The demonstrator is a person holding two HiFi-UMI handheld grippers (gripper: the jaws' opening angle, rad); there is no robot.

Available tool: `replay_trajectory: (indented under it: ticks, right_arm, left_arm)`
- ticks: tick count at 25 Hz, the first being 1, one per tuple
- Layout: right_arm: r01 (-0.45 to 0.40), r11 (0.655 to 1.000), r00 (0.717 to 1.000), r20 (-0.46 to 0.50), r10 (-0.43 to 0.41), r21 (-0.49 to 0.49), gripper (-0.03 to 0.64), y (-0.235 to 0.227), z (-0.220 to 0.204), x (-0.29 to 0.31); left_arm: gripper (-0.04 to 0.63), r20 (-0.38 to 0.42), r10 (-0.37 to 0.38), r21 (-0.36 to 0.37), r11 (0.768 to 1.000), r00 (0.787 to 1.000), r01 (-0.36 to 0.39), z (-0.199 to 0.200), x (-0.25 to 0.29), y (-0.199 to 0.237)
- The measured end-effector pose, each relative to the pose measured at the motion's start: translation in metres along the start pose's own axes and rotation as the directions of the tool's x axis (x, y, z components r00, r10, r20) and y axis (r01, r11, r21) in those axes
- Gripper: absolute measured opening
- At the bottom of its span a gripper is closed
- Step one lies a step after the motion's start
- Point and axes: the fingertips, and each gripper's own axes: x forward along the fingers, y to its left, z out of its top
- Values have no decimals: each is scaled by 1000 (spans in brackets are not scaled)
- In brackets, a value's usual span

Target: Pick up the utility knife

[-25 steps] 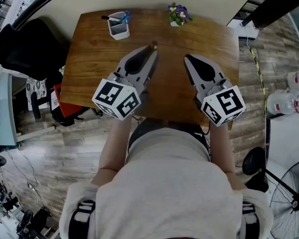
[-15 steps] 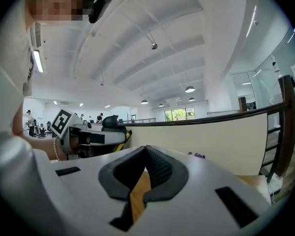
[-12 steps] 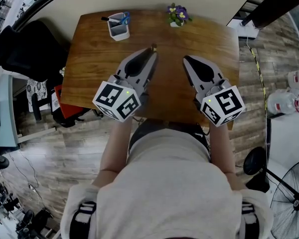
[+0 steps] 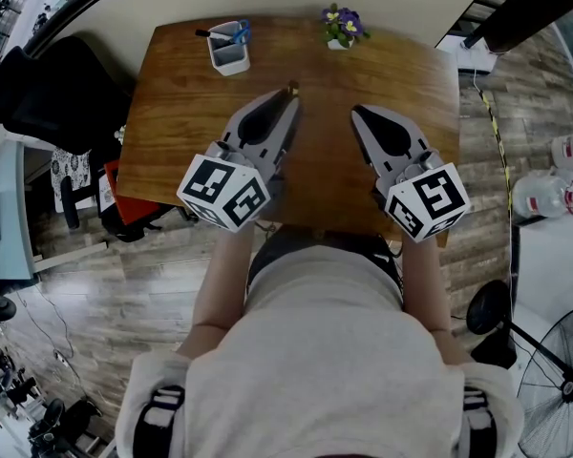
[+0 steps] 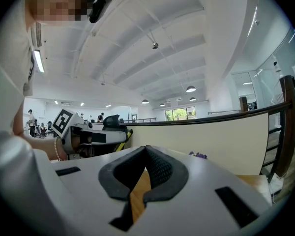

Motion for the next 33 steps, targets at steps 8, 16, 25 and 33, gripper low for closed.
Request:
replay_trajectory:
  ticks: [8,16,25,33]
  right_arm:
    - [-2,1000,1000,-10,2,8,11,1,-3,1]
    - [-11,1000,1000,-21,11,6,11,5,-6,5]
    - [-20,1000,999,-34,20,4,11,8,-7,8]
    - [-31,1000,999,-44,31,4,11,8,-10,14]
  left_arm:
    - [74,1,10,-4,1000,1000,-10,1,-3,4]
    - [74,-1,12,-14,1000,1000,-12,-1,-6,9]
    - [74,-13,11,-19,1000,1000,-11,-3,-9,10]
    - [74,-10,5,-20,1000,1000,-5,-3,-10,11]
